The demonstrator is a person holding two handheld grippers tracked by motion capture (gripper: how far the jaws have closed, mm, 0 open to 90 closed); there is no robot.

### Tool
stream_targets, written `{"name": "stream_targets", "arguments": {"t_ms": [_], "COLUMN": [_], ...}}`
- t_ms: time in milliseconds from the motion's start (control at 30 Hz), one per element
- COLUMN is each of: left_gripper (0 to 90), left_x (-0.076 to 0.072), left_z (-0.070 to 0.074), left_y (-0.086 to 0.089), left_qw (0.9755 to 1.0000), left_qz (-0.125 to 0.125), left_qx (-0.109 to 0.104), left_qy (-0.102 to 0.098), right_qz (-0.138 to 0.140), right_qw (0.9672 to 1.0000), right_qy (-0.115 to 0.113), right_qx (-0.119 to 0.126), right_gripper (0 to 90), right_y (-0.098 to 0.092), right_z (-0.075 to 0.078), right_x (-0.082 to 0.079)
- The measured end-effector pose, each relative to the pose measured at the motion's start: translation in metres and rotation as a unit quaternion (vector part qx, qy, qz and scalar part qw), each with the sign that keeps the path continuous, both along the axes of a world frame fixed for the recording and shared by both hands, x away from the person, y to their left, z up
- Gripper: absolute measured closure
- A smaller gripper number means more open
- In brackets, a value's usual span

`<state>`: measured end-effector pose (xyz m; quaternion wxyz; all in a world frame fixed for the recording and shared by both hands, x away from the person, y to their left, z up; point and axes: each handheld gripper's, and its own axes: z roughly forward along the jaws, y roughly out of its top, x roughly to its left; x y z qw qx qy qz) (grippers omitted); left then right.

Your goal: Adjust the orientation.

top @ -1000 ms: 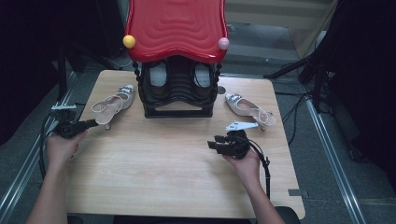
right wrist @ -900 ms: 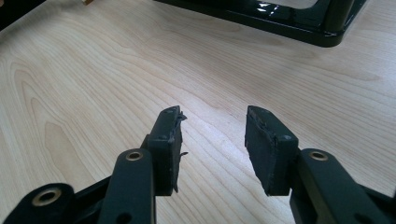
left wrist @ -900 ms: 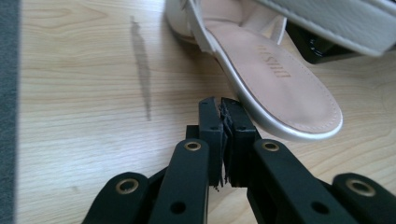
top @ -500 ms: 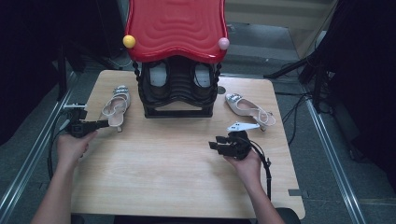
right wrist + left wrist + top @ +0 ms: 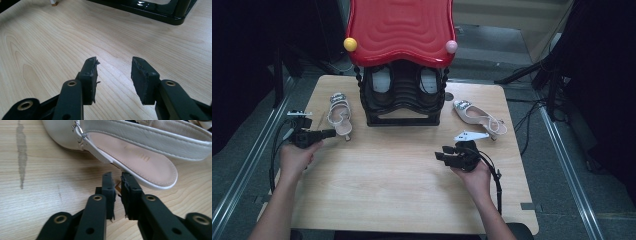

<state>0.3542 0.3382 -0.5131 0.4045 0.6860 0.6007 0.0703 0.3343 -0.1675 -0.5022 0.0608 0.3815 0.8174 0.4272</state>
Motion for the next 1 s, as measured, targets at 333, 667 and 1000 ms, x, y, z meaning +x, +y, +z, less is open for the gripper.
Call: {"name": "stream_targets", "arguments": {"t_ms": [333, 667, 1000], "left_gripper": [62.6, 55.4, 54.2], "left_x": [0.002, 0.017, 0.042], "left_z": [0.008, 0.031, 0.051], "left_y": [0.016, 0.021, 0.018], "left_qw": [0.9993, 0.9986, 0.9976], "left_qz": [0.036, 0.048, 0.057], "left_qx": [0.005, 0.022, 0.040], "left_qy": [-0.004, 0.000, 0.000], "right_qz": [-0.003, -0.006, -0.005], "right_qw": [1.0000, 1.0000, 1.0000], "right_qy": [-0.002, -0.002, 0.000], "right_qx": [0.001, 0.003, -0.001], "right_gripper": [57.8, 57.8, 57.8], "right_y": [-0.002, -0.002, 0.000], "right_z": [0.001, 0.002, 0.000], "right_x": [-0.001, -0.001, -0.002]}}
